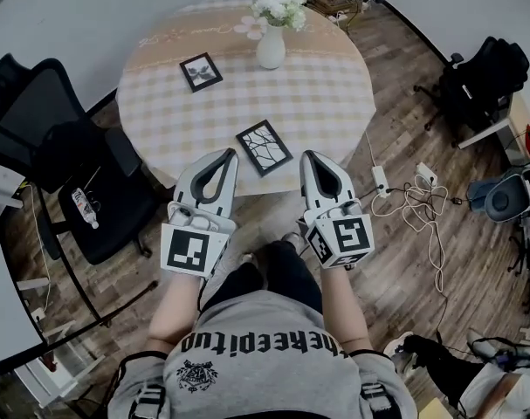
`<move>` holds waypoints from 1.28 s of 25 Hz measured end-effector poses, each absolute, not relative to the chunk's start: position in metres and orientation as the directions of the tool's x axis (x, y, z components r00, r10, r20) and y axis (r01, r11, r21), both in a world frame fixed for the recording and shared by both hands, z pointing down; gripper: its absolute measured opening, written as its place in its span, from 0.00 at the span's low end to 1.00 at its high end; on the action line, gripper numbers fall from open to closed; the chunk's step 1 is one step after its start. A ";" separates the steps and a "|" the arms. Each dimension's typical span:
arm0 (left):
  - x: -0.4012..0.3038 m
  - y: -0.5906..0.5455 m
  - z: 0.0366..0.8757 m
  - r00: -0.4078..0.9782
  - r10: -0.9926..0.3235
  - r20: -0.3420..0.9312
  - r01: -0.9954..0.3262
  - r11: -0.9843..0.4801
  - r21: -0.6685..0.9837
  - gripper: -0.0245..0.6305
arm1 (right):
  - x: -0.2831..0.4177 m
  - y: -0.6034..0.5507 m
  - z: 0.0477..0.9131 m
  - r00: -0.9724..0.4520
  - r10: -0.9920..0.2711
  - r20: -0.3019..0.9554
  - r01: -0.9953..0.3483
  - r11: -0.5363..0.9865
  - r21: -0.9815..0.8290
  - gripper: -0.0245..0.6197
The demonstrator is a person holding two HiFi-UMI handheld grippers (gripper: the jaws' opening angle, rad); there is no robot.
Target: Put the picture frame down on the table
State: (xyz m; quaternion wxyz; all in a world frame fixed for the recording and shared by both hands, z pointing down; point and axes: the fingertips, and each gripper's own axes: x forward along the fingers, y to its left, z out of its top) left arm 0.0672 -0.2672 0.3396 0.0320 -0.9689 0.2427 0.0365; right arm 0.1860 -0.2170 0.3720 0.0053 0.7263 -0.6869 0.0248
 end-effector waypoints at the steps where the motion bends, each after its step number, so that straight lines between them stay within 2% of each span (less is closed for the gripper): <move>1: 0.066 -0.265 0.338 0.880 -0.465 -0.091 -0.471 -0.881 -0.050 0.06 | 0.184 -0.215 0.369 0.054 -0.998 0.036 -0.998 -0.055 -0.024 0.05; 17: 0.060 -0.233 0.316 0.861 -0.490 -0.138 -0.502 -0.862 -0.074 0.06 | 0.178 -0.185 0.341 0.012 -1.000 -0.025 -1.000 -0.012 -0.001 0.05; 32: 0.063 -0.136 0.308 0.815 -0.560 -0.148 -0.575 -0.814 -0.087 0.06 | 0.186 -0.084 0.326 -0.055 -0.997 -0.057 -0.998 0.055 0.009 0.05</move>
